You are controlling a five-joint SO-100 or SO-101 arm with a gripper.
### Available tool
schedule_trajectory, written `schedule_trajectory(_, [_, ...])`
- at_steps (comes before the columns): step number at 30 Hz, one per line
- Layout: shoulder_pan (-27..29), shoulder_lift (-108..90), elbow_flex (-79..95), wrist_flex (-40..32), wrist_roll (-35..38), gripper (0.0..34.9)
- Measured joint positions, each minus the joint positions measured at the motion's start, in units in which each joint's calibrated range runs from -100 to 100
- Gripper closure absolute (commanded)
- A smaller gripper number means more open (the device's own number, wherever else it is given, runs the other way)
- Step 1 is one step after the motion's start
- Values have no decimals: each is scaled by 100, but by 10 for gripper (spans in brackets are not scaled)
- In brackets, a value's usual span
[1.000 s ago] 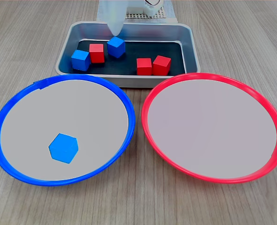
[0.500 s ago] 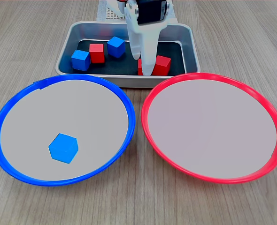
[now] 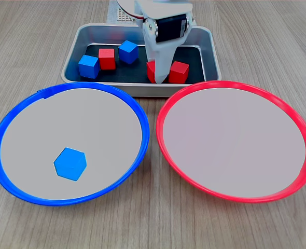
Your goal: Move six blocks from tray to matching dishes
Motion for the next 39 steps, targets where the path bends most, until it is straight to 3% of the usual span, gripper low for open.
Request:
schedule_trajectory(3, [-195,17,-472,400,-34,347])
schedule_trajectory(6, [-363,230,-2142,1485,-142,347])
schedule_trajectory(10, [-779,989,-4419,1680,-552,338])
schedule_trajectory(11, [-823,1168,-4728,1582,-620,323])
schedule_trajectory(12, [-885,1552,-5136,1321,-698,252])
schedule_trajectory(13, [-894,1705,-5245,1281,-718,233])
schedule_trajectory(14, [-929,2114,-5445,1044,-737,166])
schedule_trajectory(15, [-947,2344,-5526,881,-742,150])
schedule_trajectory(18, [-991,2643,-5581,693,-723,161])
schedule_trajectory(21, [-1009,2617,-5572,791,-645,273])
schedule_trajectory(22, [-982,2481,-5436,938,-615,346])
schedule_trajectory(29, [-681,870,-3784,2300,-210,346])
schedule_trajectory(32, [-451,-102,-2169,2186,117,243])
schedule_trajectory(34, [-469,-384,-1325,1860,342,193])
schedule_trajectory(39, [-504,-452,-608,1346,845,154])
